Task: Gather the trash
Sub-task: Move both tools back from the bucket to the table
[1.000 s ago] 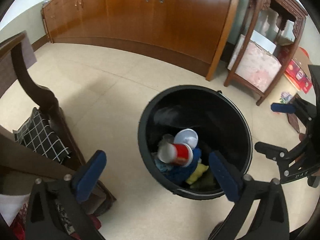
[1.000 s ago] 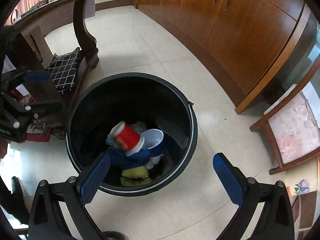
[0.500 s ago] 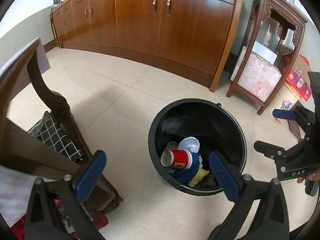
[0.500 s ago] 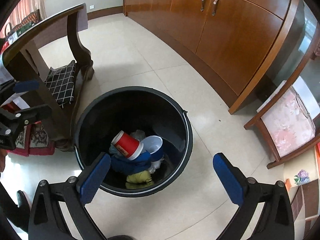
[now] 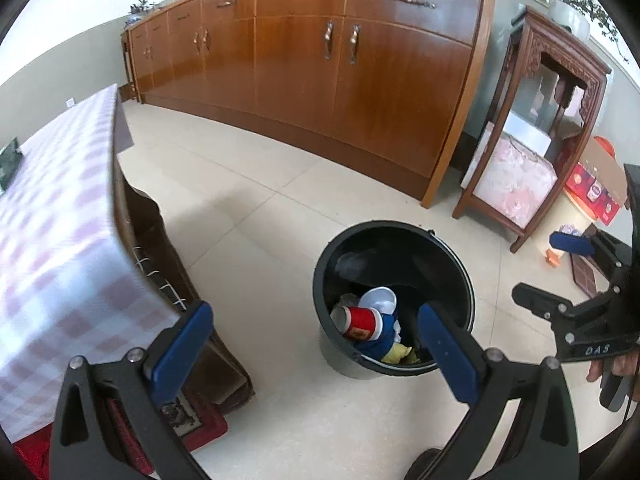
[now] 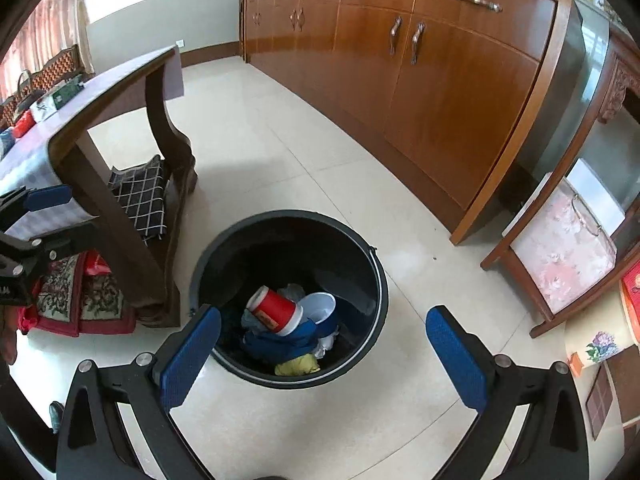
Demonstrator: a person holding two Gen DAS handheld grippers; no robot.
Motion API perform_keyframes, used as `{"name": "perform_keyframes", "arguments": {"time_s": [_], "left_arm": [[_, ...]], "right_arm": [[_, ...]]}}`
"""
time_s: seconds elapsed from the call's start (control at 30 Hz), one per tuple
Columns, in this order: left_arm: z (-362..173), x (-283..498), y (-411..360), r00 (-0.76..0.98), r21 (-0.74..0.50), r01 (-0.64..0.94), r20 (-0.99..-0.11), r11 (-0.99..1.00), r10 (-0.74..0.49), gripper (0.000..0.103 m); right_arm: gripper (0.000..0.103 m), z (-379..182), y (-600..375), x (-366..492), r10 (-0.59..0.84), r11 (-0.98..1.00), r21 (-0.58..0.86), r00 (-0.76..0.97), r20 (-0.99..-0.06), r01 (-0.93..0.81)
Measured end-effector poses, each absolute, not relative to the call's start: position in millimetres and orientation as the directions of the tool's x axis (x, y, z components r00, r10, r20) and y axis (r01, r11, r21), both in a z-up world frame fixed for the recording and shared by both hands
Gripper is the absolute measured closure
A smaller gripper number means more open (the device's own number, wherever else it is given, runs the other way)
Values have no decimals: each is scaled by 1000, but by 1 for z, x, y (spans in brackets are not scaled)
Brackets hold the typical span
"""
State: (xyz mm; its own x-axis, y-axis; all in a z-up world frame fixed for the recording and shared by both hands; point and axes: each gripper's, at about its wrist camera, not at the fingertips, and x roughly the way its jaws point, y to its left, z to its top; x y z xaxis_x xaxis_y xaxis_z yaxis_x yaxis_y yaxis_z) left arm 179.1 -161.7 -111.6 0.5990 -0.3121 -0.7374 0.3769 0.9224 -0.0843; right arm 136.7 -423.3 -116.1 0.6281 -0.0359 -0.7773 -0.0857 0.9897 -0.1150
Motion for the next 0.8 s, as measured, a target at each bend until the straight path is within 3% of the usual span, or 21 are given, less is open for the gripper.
{"name": "perform_keyframes", "arguments": {"time_s": [0.8], "left_arm": [[-35,136,-61,767,-57,206,-611,977,-197,0]], "right_arm": [[0,-33,-308,107,122,967,-95,755,-645,-237]]}}
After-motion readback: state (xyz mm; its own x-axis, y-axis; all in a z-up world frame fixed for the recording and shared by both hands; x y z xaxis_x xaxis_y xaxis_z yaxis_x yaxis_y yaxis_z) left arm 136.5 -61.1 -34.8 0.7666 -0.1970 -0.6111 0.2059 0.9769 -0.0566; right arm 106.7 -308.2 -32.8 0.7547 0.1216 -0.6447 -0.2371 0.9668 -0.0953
